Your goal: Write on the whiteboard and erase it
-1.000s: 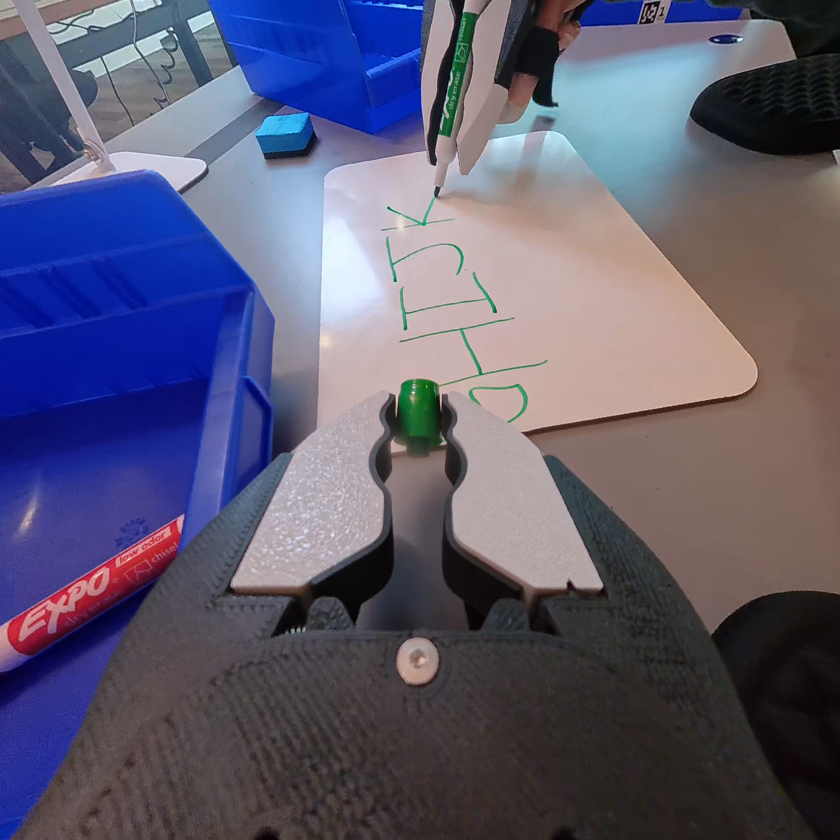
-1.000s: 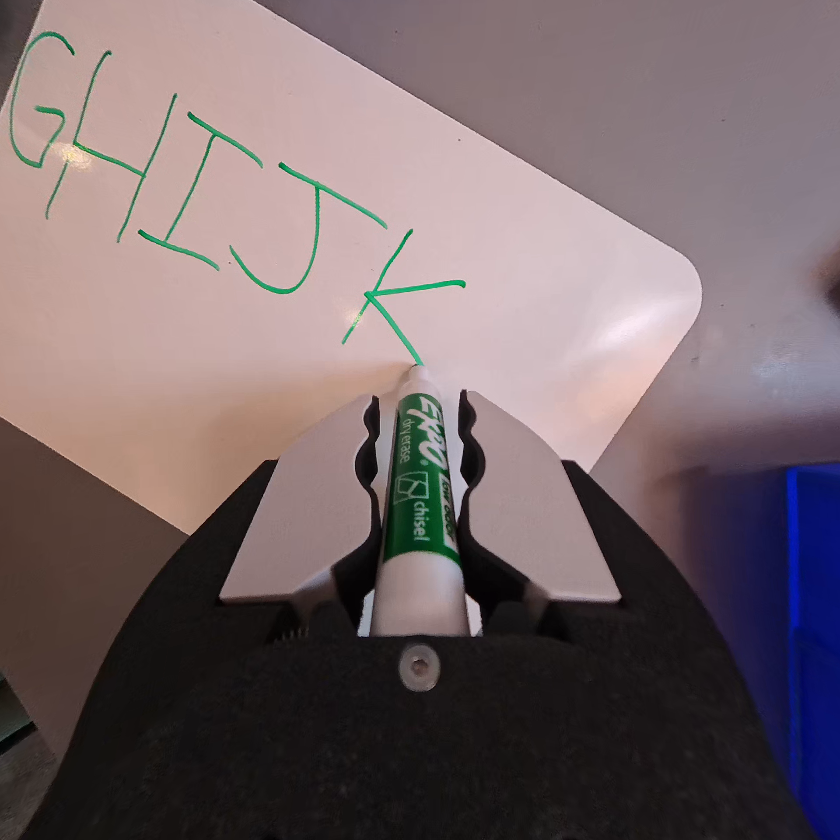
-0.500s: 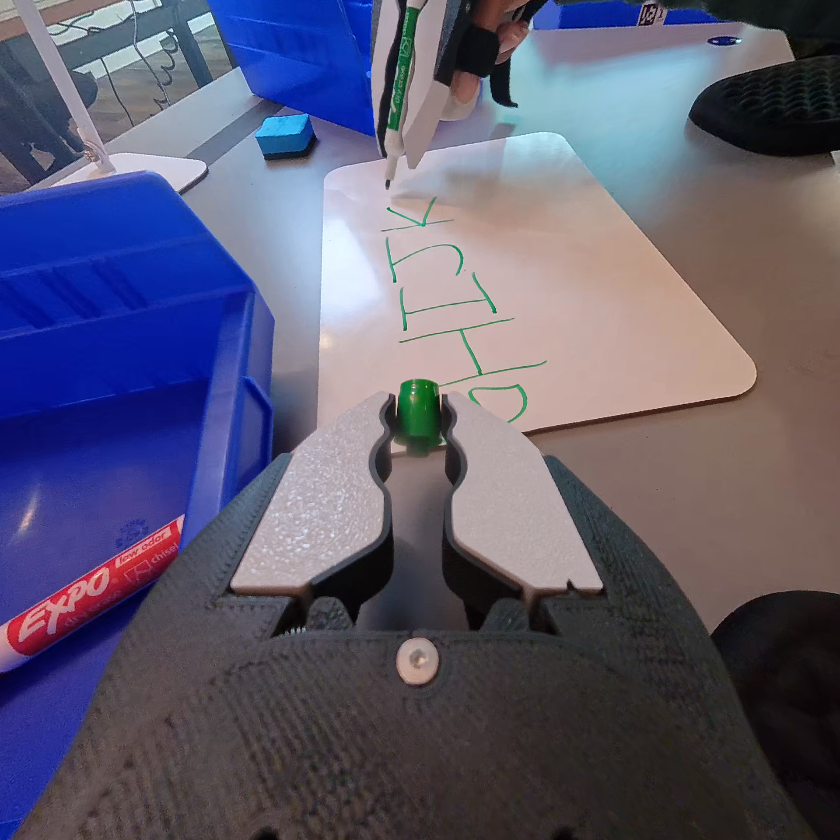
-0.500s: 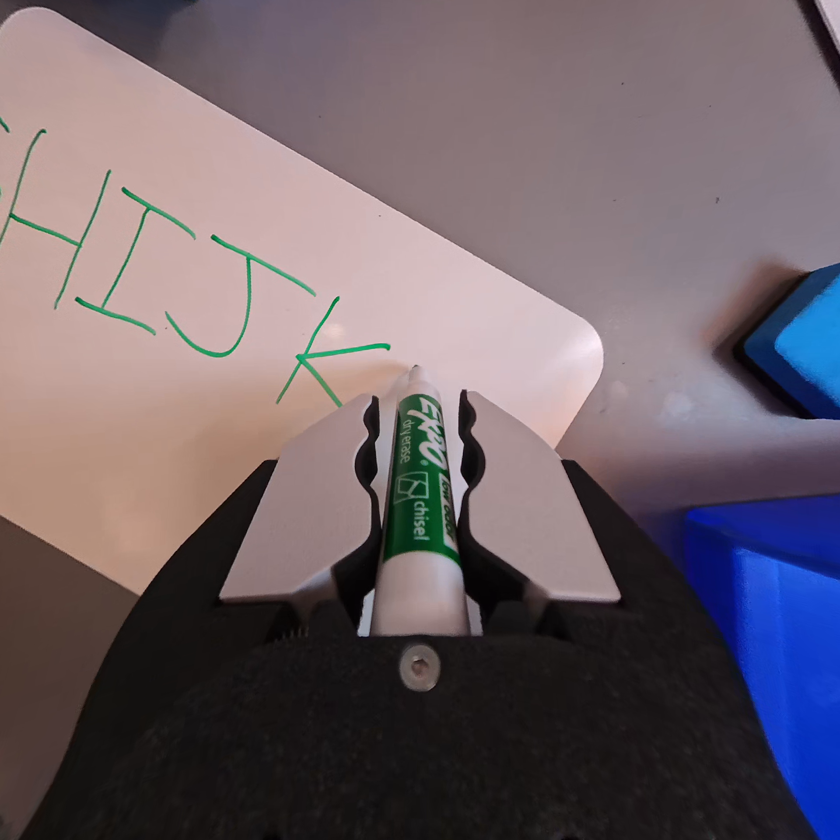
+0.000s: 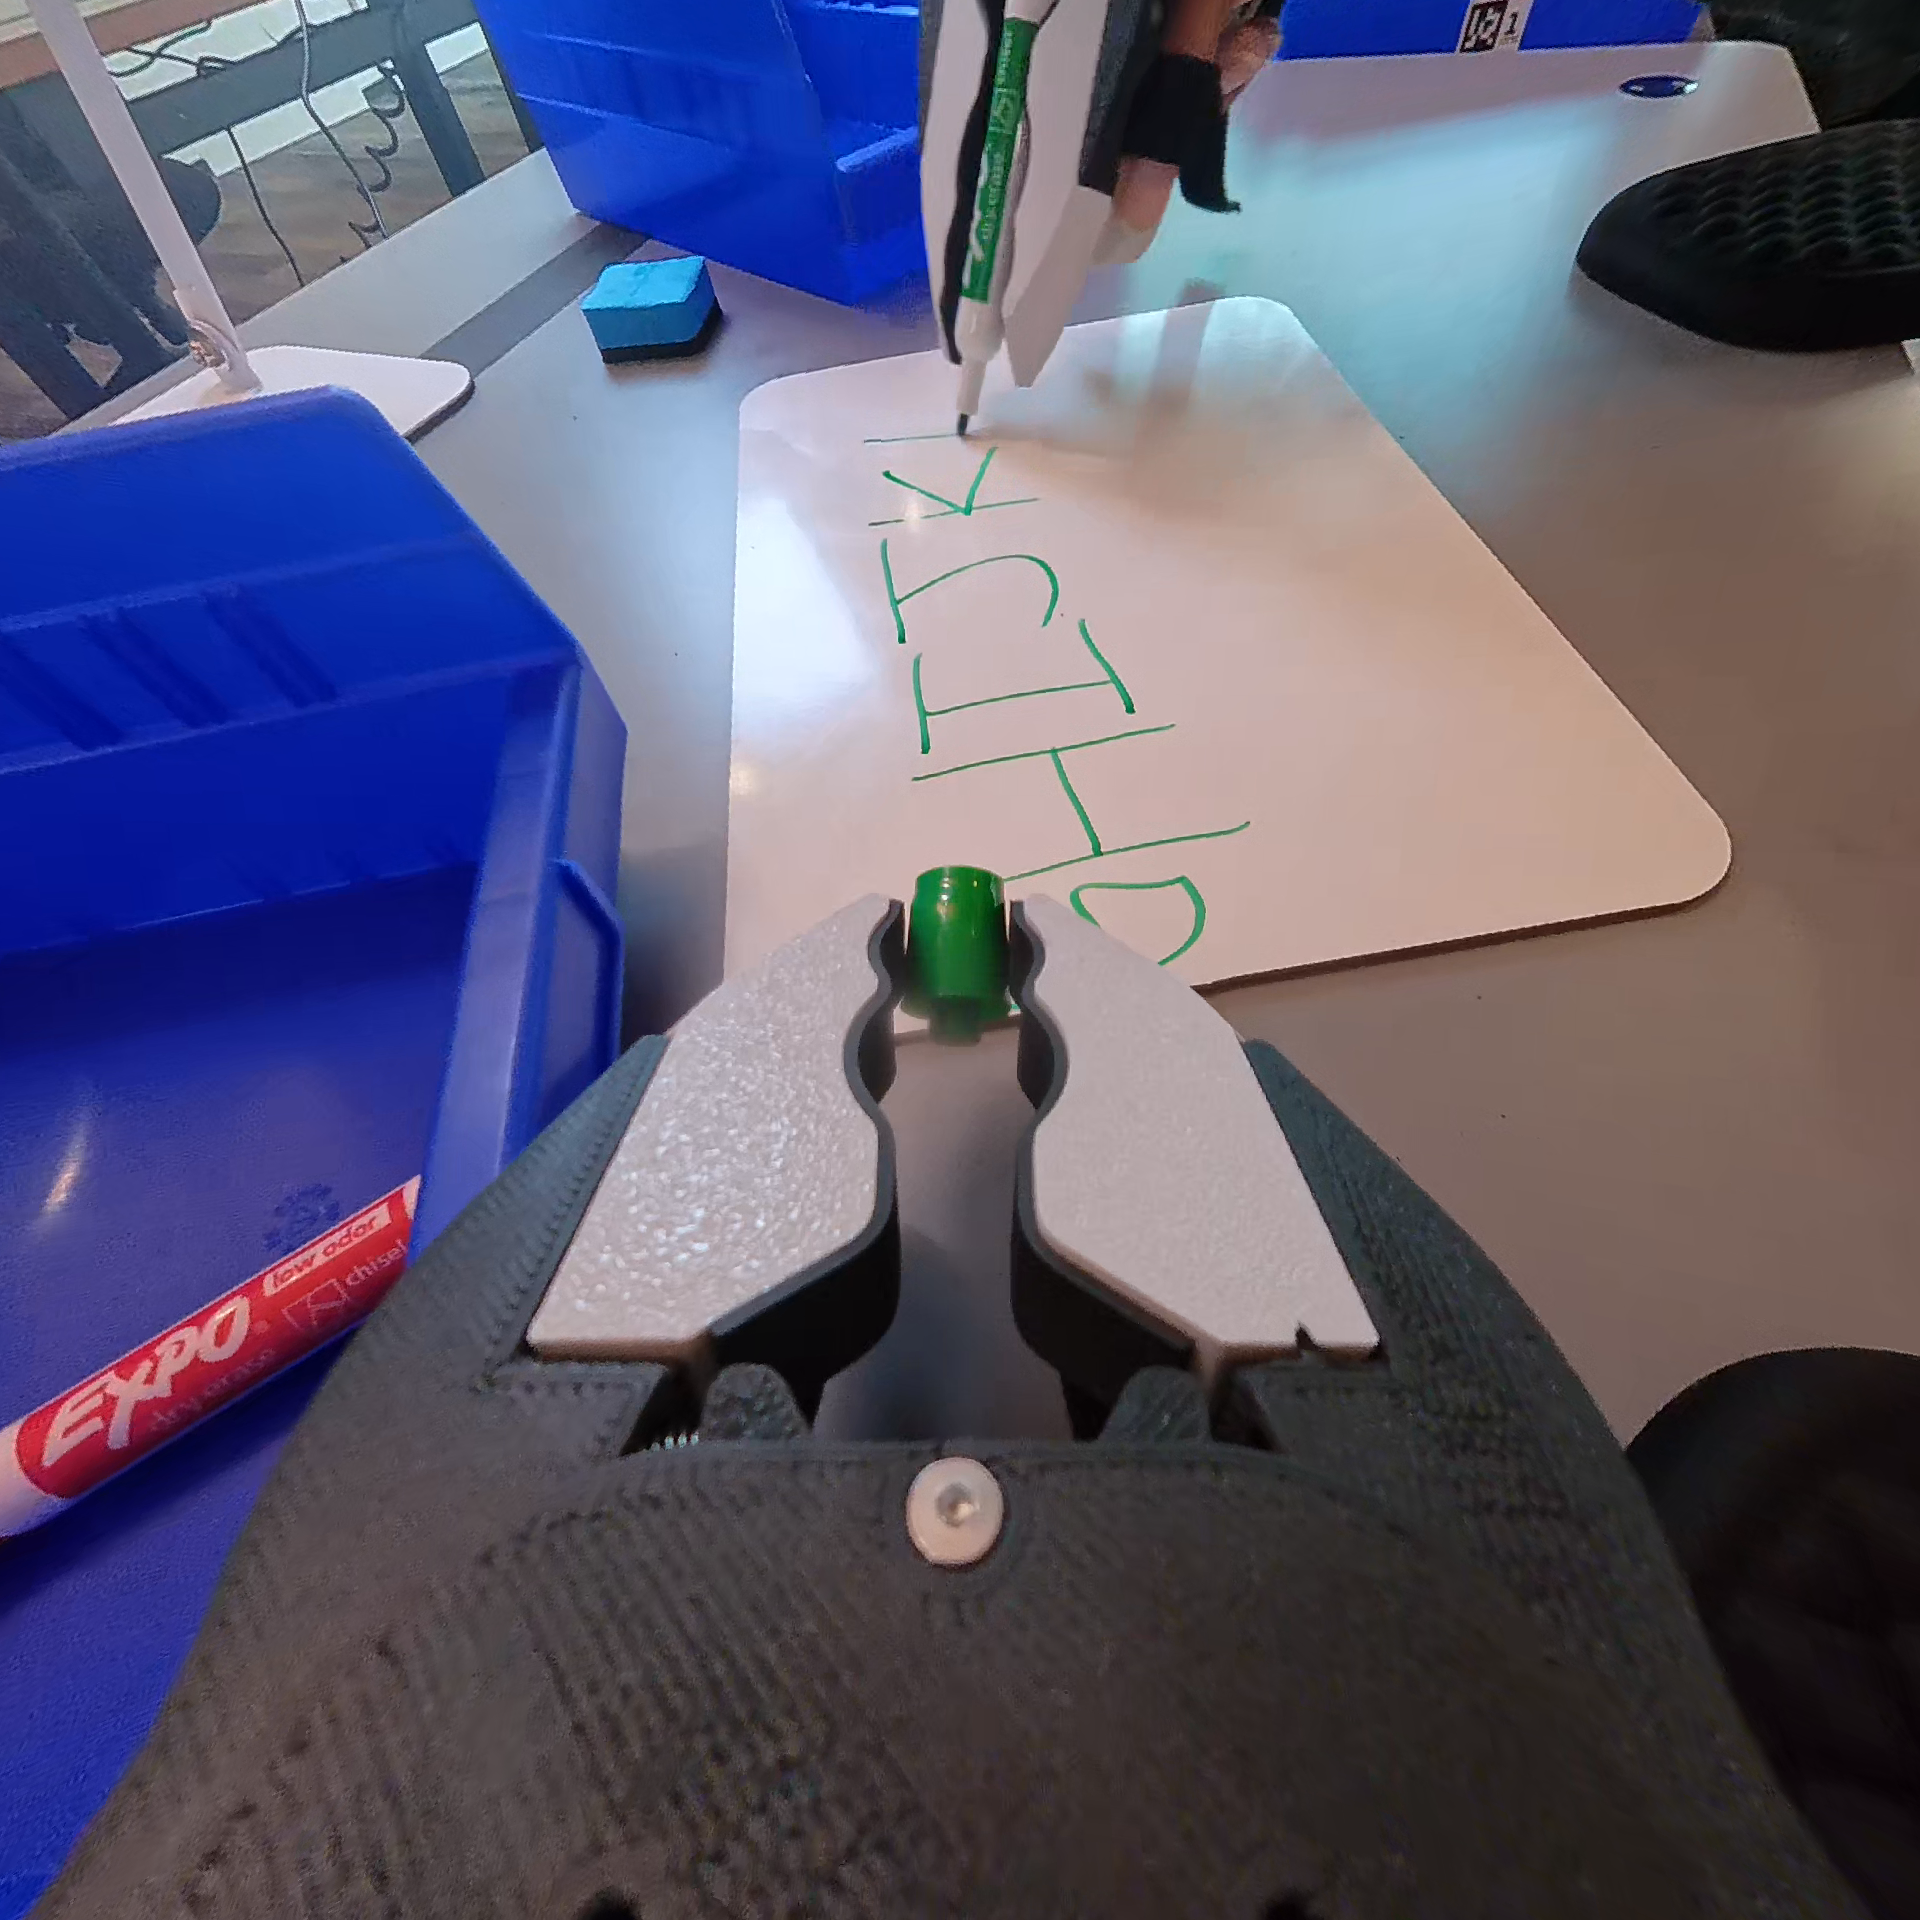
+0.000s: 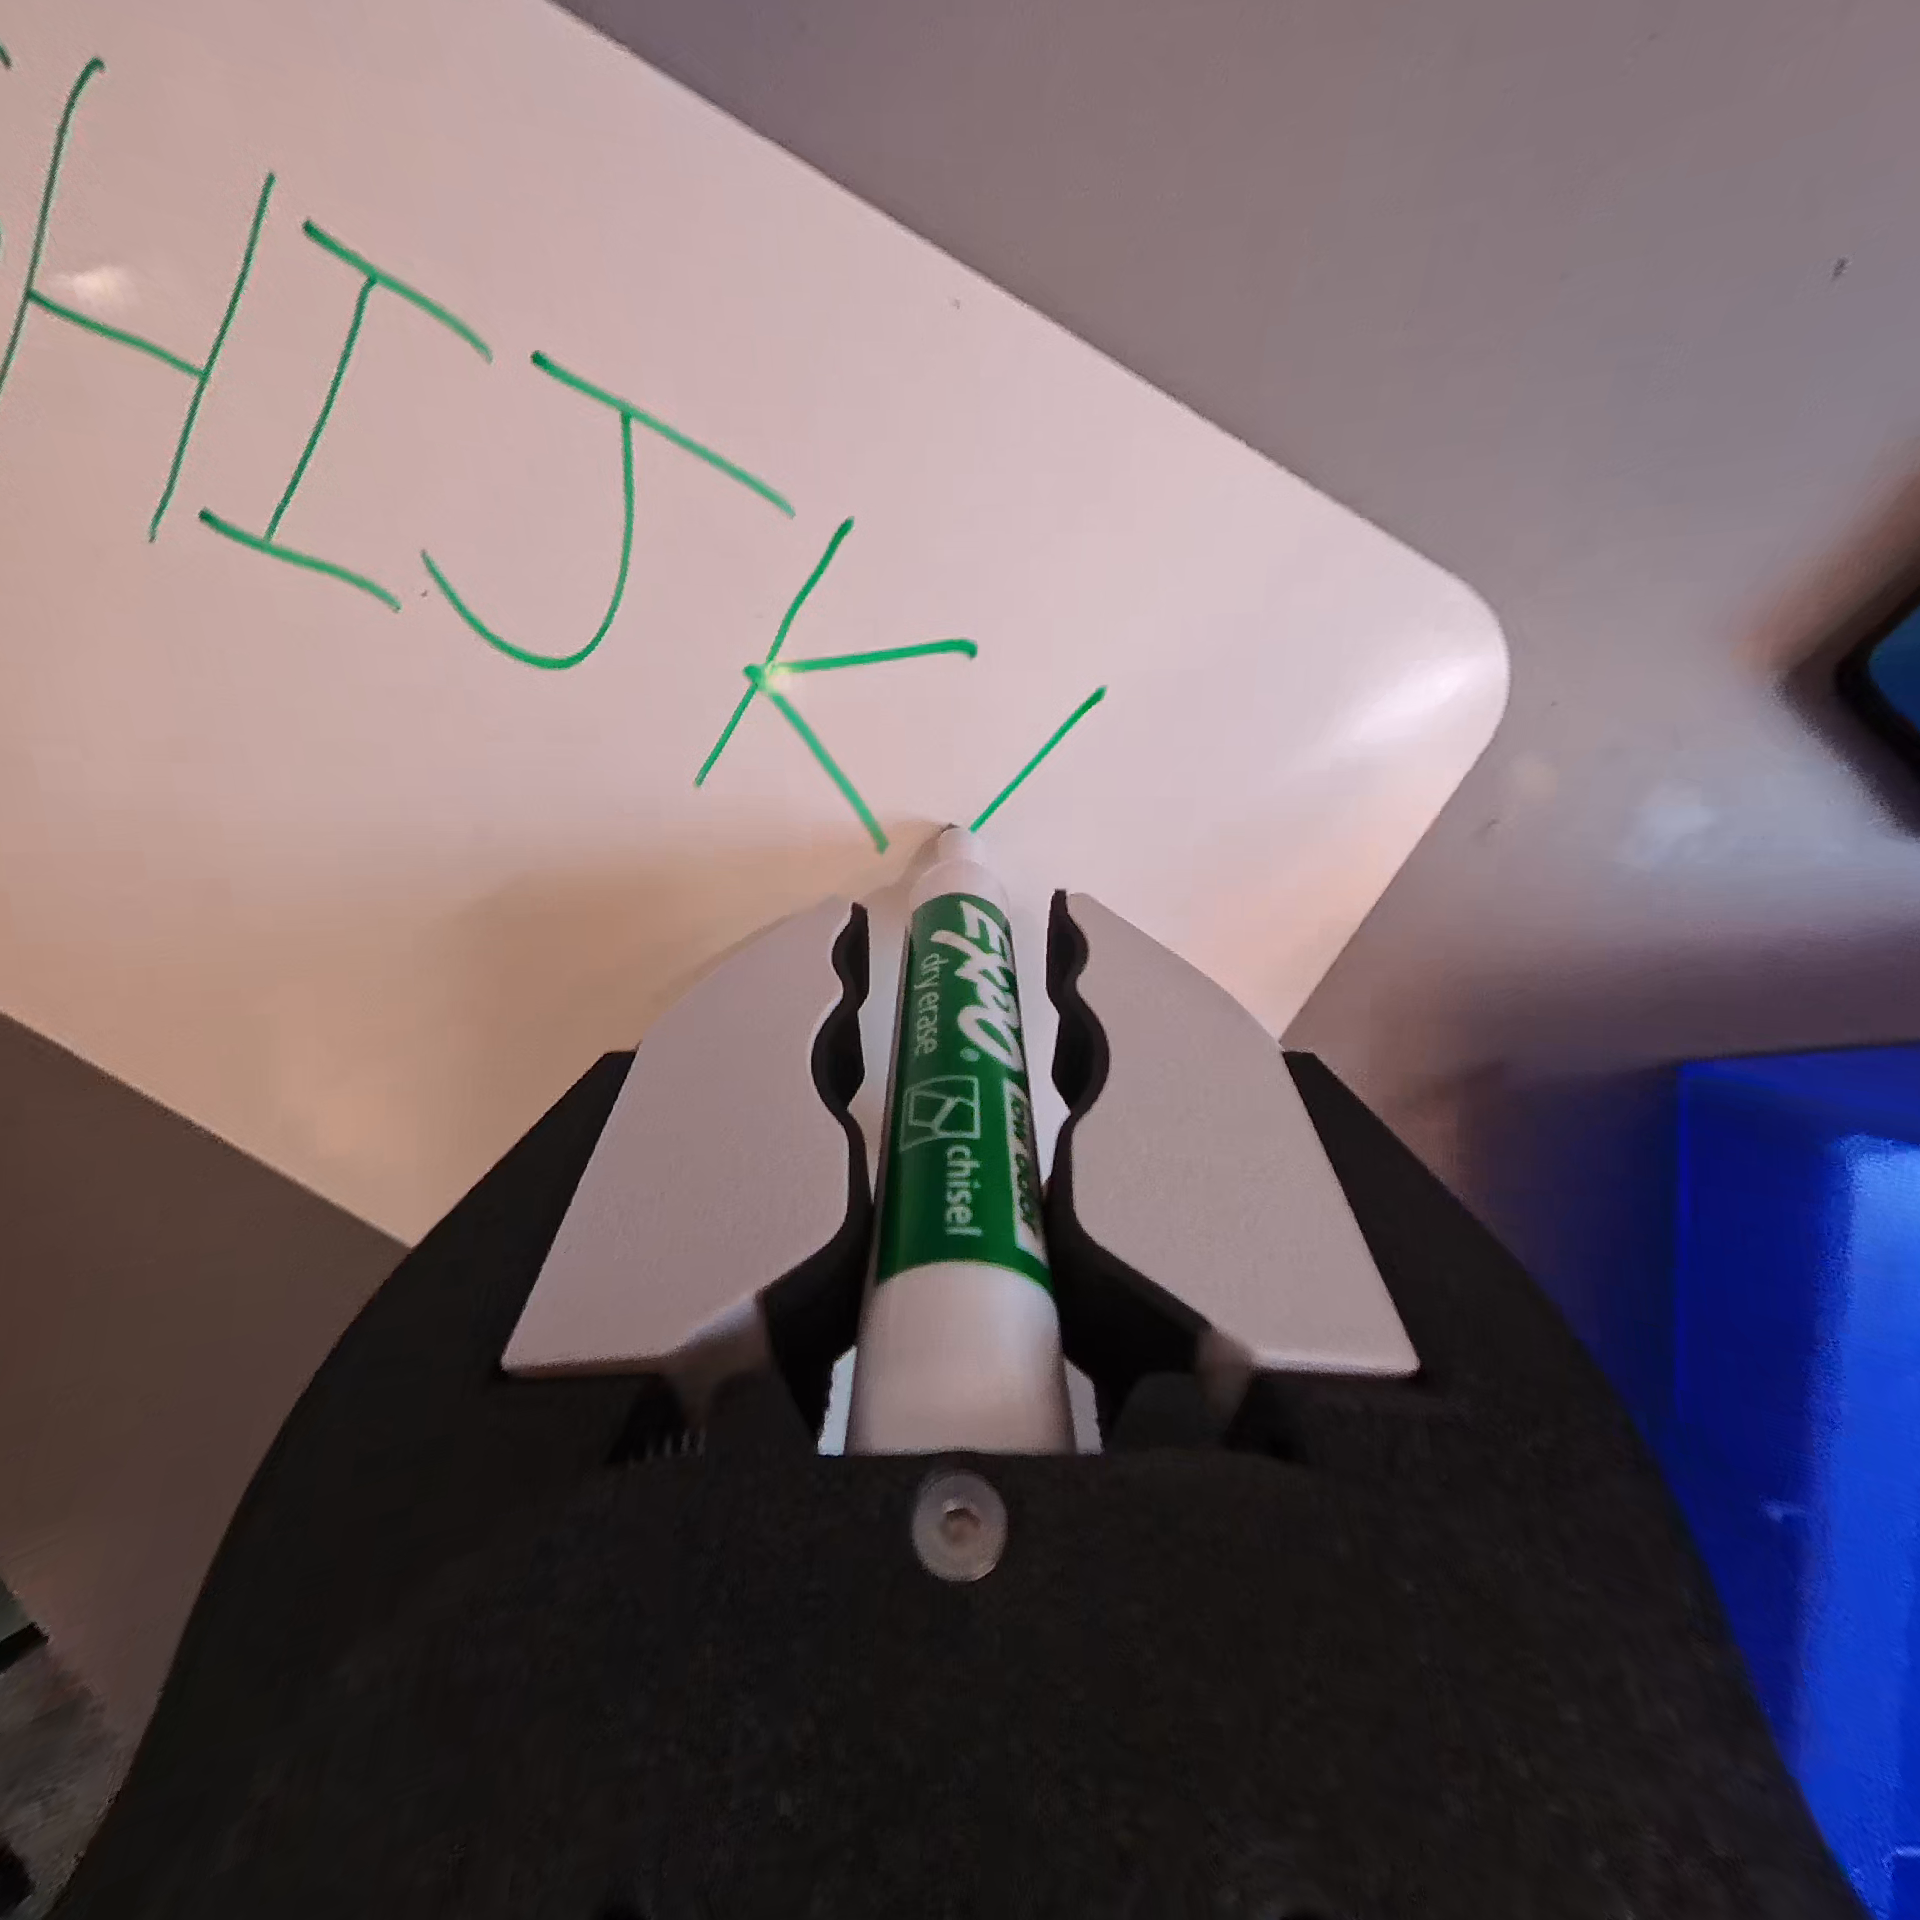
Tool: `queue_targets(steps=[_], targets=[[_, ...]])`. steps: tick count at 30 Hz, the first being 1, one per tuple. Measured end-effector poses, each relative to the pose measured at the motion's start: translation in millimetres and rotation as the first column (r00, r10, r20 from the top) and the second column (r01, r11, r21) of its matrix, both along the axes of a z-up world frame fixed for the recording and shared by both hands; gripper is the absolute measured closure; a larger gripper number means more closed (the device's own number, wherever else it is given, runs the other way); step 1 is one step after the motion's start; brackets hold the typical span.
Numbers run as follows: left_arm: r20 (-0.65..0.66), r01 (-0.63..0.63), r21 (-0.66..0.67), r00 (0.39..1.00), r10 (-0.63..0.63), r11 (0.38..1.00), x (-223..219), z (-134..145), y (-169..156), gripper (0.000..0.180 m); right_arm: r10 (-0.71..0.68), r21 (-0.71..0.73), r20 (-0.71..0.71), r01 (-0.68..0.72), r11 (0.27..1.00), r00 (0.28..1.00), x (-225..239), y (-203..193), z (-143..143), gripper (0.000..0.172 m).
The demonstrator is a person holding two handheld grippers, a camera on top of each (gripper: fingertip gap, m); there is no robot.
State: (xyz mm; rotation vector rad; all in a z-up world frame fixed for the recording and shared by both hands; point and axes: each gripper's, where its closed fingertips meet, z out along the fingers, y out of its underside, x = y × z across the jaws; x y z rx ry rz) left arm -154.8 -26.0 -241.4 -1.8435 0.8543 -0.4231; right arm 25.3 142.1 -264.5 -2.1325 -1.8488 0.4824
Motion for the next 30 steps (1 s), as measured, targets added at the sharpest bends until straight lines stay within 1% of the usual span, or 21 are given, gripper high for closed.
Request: queue_targets(steps=[6, 10, 12, 14, 16, 18, 20, 23, 24, 26, 28, 30], targets=[[-0.001, -0.004, 0.001, 1.000, 0.004, 1.000, 0, 0, 0, 0.162, -0.006, 0.010, -0.005, 0.006, 1.000, 1.000, 6, -4, 0, 0.137], [0.000, -0.005, 0.001, 1.000, 0.005, 1.000, 0, 0, 1, 0.162, -0.067, 0.062, 0.022, 0.066, 0.996, 0.997, 22, 19, 0, 0.137], [0.001, -0.004, -0.001, 1.000, 0.004, 1.000, 0, 0, 1, 0.162, -0.101, 0.066, 0.021, 0.100, 0.993, 0.995, 31, 27, 0, 0.137], [0.002, -0.004, -0.003, 1.000, 0.004, 1.000, 0, 0, 1, 0.162, -0.108, 0.072, -0.016, 0.109, 0.991, 0.994, 32, 26, 4, 0.138], [0.003, -0.004, 0.001, 1.000, 0.004, 1.000, 0, 0, 1, 0.162, -0.091, 0.059, -0.160, 0.102, 0.993, 0.983, 18, 17, 24, 0.137], [0.012, 0.006, 0.022, 1.000, -0.007, 1.000, 2, 3, 0, 0.162, -0.054, 0.053, -0.340, 0.076, 0.996, 0.939, 3, 0, 54, 0.137], [0.035, 0.041, 0.065, 0.998, -0.043, 0.997, 8, 10, -4, 0.162, 0.003, 0.064, -0.489, 0.033, 0.997, 0.872, -9, -25, 79, 0.138], [0.020, 0.101, 0.196, 0.994, -0.107, 0.975, 21, 27, -13, 0.161, 0.048, 0.008, -0.663, -0.057, 0.998, 0.747, -31, -81, 102, 0.138], [-0.002, 0.119, 0.247, 0.992, -0.123, 0.962, 25, 32, -17, 0.161, 0.044, -0.023, -0.706, -0.085, 0.996, 0.707, -38, -104, 105, 0.135], [-0.042, 0.145, 0.356, 0.989, -0.140, 0.923, 35, 45, -26, 0.162, -0.015, -0.111, -0.768, -0.111, 0.988, 0.641, -51, -148, 108, 0.137], [-0.085, 0.166, 0.432, 0.986, -0.144, 0.886, 45, 54, -35, 0.162, -0.092, -0.204, -0.796, -0.122, 0.971, 0.598, -62, -189, 105, 0.137], [-0.156, 0.201, 0.493, 0.978, -0.142, 0.847, 54, 57, -43, 0.162, -0.139, -0.247, -0.812, -0.117, 0.962, 0.567, -72, -215, 97, 0.136]])
